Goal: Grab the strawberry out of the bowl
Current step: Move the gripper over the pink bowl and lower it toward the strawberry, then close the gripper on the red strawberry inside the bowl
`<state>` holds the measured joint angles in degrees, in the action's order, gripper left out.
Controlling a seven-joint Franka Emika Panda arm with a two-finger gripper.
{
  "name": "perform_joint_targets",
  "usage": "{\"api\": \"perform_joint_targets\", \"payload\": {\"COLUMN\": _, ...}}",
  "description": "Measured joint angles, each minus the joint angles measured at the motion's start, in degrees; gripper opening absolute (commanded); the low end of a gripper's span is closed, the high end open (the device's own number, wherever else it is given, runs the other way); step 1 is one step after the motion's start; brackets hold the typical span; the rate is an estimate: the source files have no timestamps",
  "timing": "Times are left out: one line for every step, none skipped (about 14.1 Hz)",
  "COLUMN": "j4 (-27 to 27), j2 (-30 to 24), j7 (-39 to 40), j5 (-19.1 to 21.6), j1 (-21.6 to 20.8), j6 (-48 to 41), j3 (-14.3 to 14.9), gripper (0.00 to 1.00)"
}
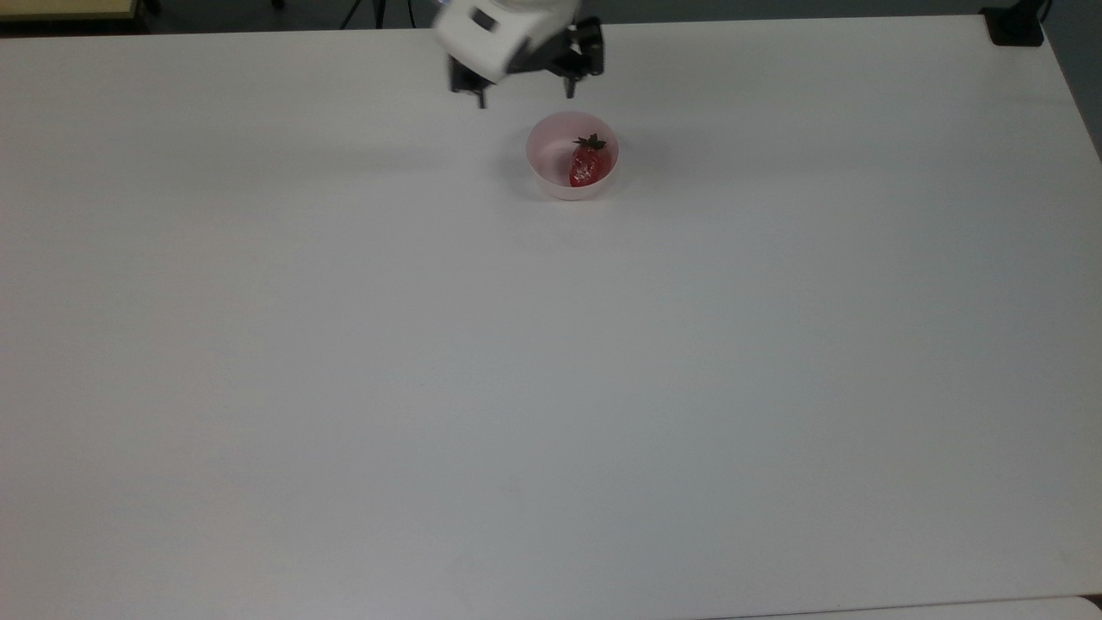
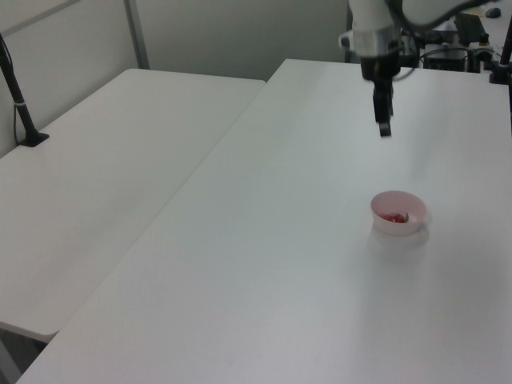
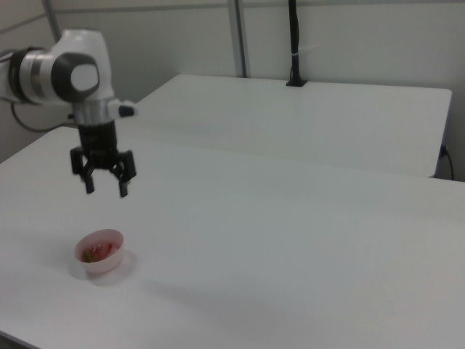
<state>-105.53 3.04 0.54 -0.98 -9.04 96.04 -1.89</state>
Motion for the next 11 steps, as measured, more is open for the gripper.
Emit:
{"api": "perform_joint_targets", "payload": {"j4": -2.2, "j2": 0.1, "j7": 0.0, "j5": 0.0, "j1": -0.9, "j6": 1.1, "j3": -0.6, "gripper": 0.85}}
{"api": "perform_joint_targets", "payload": {"j4": -5.6, "j2": 0.2, "j7": -0.1, "j5": 0.0, "j1": -1.6, "j6": 3.7, "j3": -1.9, "gripper": 0.85}}
{"api": "perform_joint_targets", "payload": {"j4": -7.6, "j2": 0.3, "j7": -0.7, "j5": 0.0, "j1": -2.0, "j6": 5.4, "j3": -2.5, "gripper": 0.85}}
{"api": "perform_joint_targets", "payload": {"j4": -9.6, "j2": 0.5, "j7": -1.5, "j5": 0.0, "j1": -2.5, "j6": 7.4, "j3": -2.8, "gripper": 0.83}}
{"api": "perform_joint_targets", "payload": {"j4": -11.3, "j2": 0.6, "j7": -2.3, "j5": 0.0, "j1": -3.0, "j6": 9.4, "j3": -2.9, "gripper": 0.8}}
{"api": "perform_joint_targets", "payload": {"j4": -12.5, "j2": 1.0, "j7": -3.1, "j5": 0.0, "j1": -3.4, "j6": 11.0, "j3": -2.9, "gripper": 0.77}}
{"api": "perform_joint_targets", "payload": {"j4": -13.2, "j2": 1.5, "j7": -3.9, "j5": 0.0, "j1": -3.6, "j6": 12.5, "j3": -2.9, "gripper": 0.74}}
{"api": "perform_joint_targets", "payload": {"j4": -13.5, "j2": 2.2, "j7": -4.7, "j5": 0.0, "j1": -3.9, "j6": 13.9, "j3": -2.9, "gripper": 0.73}}
{"api": "perform_joint_targets", "payload": {"j4": -13.7, "j2": 3.0, "j7": -5.5, "j5": 0.0, "j1": -4.2, "j6": 15.1, "j3": -2.9, "gripper": 0.73}}
{"api": "perform_joint_targets", "payload": {"j4": -13.7, "j2": 3.9, "j7": -5.8, "j5": 0.0, "j1": -4.4, "j6": 15.9, "j3": -2.9, "gripper": 0.73}}
{"api": "perform_joint_targets", "payload": {"j4": -13.7, "j2": 5.2, "j7": -6.6, "j5": -0.1, "j1": -5.0, "j6": 17.1, "j3": -3.0, "gripper": 0.73}}
